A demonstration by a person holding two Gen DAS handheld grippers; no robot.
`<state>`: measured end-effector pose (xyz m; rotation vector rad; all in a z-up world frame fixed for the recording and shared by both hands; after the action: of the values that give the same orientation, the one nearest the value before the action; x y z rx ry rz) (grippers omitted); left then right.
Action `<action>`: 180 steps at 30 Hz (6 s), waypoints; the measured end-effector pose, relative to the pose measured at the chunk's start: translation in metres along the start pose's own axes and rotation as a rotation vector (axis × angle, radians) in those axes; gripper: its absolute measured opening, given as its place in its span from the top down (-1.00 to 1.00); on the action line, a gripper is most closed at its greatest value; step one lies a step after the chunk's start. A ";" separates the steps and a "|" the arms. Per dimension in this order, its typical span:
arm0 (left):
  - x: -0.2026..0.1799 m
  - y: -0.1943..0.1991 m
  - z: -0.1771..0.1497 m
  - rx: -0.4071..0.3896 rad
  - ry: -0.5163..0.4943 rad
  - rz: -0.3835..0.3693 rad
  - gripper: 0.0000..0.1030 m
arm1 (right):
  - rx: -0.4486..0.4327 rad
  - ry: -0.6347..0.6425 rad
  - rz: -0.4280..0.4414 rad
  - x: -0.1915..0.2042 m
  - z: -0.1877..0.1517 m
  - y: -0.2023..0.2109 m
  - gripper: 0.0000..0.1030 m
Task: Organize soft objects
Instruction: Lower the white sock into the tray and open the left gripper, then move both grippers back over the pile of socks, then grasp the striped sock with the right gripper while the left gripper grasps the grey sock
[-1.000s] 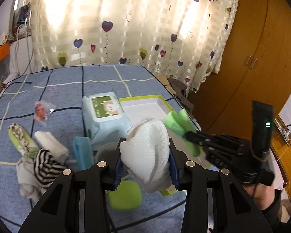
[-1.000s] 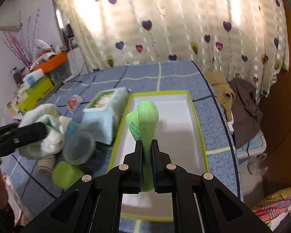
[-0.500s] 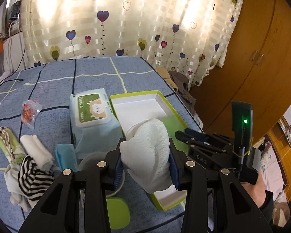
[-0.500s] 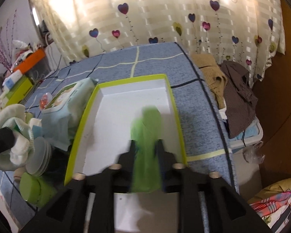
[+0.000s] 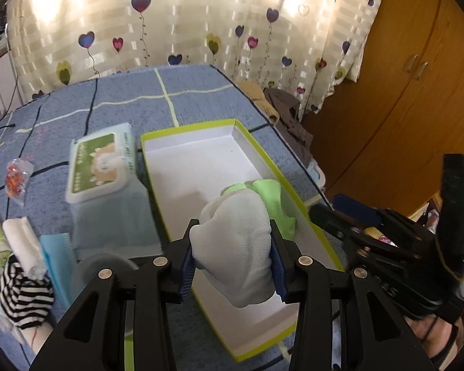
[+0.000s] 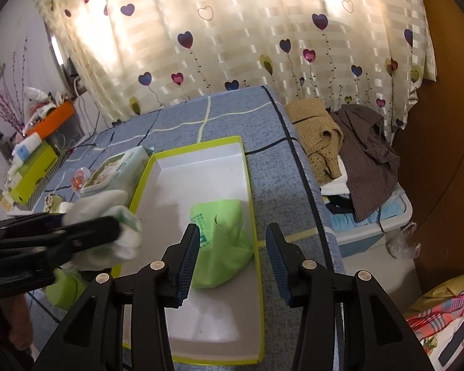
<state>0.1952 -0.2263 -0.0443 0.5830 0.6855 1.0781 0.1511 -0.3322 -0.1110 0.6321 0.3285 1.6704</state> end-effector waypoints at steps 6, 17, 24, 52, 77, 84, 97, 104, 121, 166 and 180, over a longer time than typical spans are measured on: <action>-0.001 -0.023 -0.002 0.040 0.004 0.014 0.05 | 0.015 -0.008 0.010 -0.004 -0.005 -0.001 0.15; -0.002 -0.016 -0.001 0.013 0.022 -0.018 -0.07 | -0.013 -0.009 -0.007 -0.002 -0.005 0.015 -0.10; -0.008 0.017 0.000 -0.049 0.023 -0.072 -0.07 | -0.040 -0.001 -0.036 0.004 -0.004 0.035 -0.23; 0.062 0.132 -0.047 -0.202 0.097 -0.021 -0.07 | -0.093 0.192 0.067 0.113 -0.022 0.092 -0.25; 0.148 0.147 -0.071 -0.210 0.211 0.085 -0.07 | -0.034 0.196 0.217 0.167 -0.022 0.078 -0.25; 0.179 0.152 -0.080 -0.211 0.262 0.128 -0.07 | -0.008 0.223 0.253 0.187 -0.022 0.065 -0.25; 0.244 0.162 -0.102 -0.206 0.369 0.221 -0.07 | 0.034 0.322 0.347 0.250 -0.022 0.038 -0.25; 0.269 0.161 -0.116 -0.192 0.410 0.240 -0.07 | 0.082 0.369 0.379 0.287 -0.029 0.015 -0.25; 0.301 0.158 -0.130 -0.185 0.478 0.231 -0.07 | 0.264 0.400 0.364 0.349 -0.056 -0.069 -0.25; 0.288 0.092 -0.119 -0.082 0.420 0.146 0.16 | 0.100 0.345 0.394 0.325 -0.009 -0.020 0.86; 0.286 0.135 -0.121 -0.159 0.432 0.188 0.49 | 0.047 0.325 0.404 0.316 -0.001 0.003 0.86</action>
<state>0.1141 0.0997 -0.0880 0.2797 0.9204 1.4412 0.1191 -0.0262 -0.0404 0.4797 0.4980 2.1659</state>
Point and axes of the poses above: each gripper's, at about its wrist camera, not at the fingertips, and y roughly against the way its jaws point, x to its left, z to its top, the point moved 7 cm from there along -y, roughly the way its jaws point, and after that the axes turned 5 degrees about -x, right-handed, at the moved point
